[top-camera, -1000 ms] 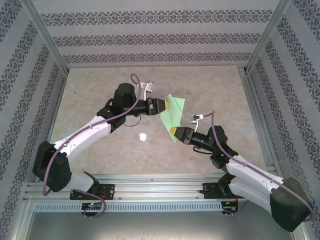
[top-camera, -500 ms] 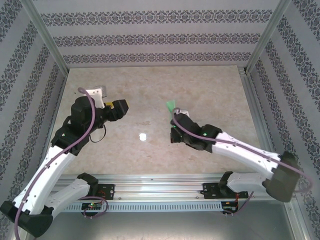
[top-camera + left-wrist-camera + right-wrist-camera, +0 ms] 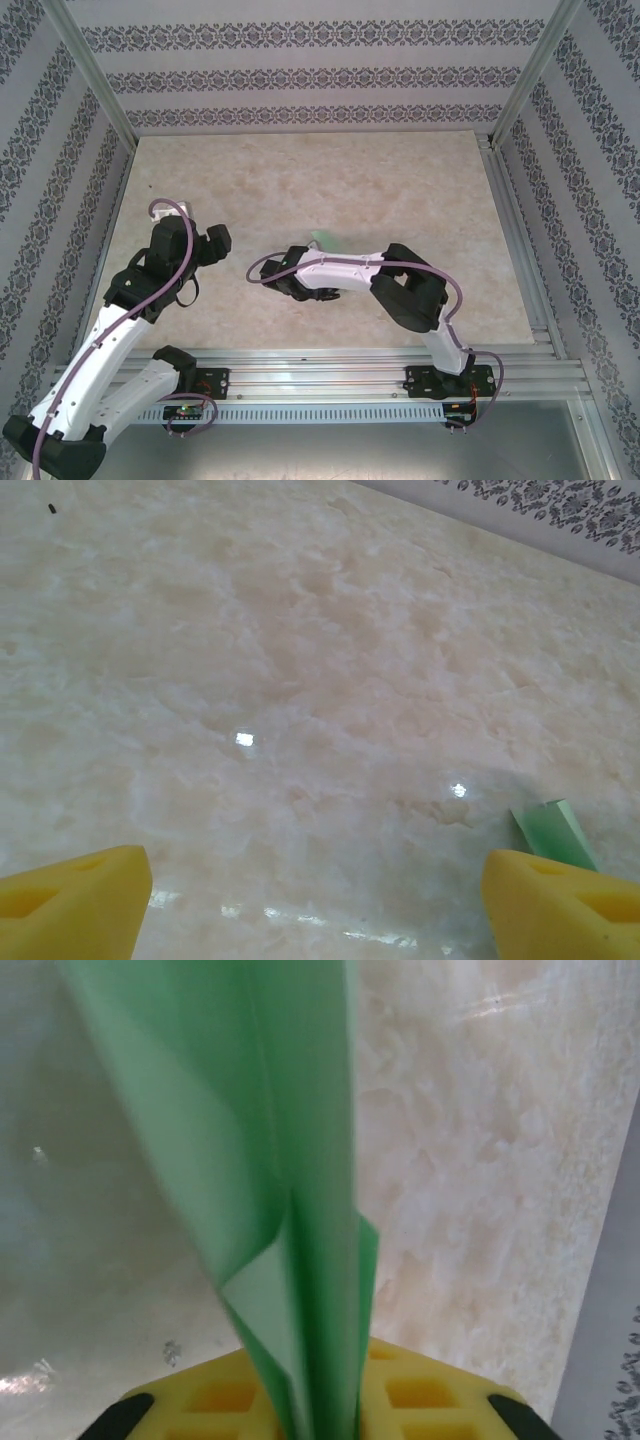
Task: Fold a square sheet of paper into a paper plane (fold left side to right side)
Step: Turn over the paper at the center of the table.
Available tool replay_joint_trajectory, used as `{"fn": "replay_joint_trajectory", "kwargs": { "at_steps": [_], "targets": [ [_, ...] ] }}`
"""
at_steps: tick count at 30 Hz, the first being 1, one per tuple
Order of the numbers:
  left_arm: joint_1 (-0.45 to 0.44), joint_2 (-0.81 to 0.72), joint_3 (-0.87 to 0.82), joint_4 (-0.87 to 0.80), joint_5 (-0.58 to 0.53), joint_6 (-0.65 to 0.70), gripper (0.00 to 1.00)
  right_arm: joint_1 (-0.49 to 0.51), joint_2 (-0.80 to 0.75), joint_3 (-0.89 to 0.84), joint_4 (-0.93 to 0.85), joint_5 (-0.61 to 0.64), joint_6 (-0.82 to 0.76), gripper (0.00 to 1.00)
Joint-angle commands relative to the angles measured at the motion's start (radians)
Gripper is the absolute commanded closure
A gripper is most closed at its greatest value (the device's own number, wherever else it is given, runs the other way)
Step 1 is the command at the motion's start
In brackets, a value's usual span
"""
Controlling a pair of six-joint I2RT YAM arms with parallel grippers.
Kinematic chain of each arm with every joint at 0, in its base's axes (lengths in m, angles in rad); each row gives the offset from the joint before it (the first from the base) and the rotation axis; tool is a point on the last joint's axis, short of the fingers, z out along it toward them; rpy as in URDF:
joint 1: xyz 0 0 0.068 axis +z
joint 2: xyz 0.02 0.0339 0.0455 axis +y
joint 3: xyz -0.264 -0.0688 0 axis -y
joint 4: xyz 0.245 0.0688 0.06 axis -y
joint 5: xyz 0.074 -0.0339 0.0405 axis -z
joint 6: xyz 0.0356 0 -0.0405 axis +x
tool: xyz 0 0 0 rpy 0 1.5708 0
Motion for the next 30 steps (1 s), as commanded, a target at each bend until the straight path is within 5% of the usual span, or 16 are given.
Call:
{"fn": "replay_joint_trajectory", "kwargs": {
  "at_steps": [1, 5, 8, 12, 15, 20, 30],
  "targets": [
    [0.028, 0.004, -0.006, -0.032, 0.001, 0.007, 0.14, 0.019, -0.003, 0.039, 0.012, -0.053, -0.049, 0.64],
    [0.055, 0.044, 0.014, -0.048, 0.113, 0.022, 0.13, 0.039, -0.176, -0.031, 0.173, -0.221, -0.105, 0.39],
    [0.059, 0.068, 0.004, -0.024, 0.259, 0.040, 0.14, 0.039, -0.362, -0.117, 0.256, -0.303, -0.108, 0.31],
    [0.055, 0.111, -0.118, 0.199, 0.626, -0.052, 0.21, 0.024, -0.610, -0.230, 0.328, -0.314, -0.108, 0.21],
    [0.017, 0.150, -0.224, 0.417, 0.757, -0.179, 0.22, -0.025, -0.759, -0.321, 0.396, -0.316, -0.115, 0.17],
    [-0.063, 0.267, -0.262, 0.579, 0.770, -0.249, 0.20, -0.161, -0.977, -0.444, 0.485, -0.333, -0.114, 0.02],
    [-0.124, 0.666, -0.155, 0.862, 0.802, -0.293, 0.21, -0.536, -1.375, -0.771, 0.761, -0.666, -0.069, 0.02]
  ]
}}
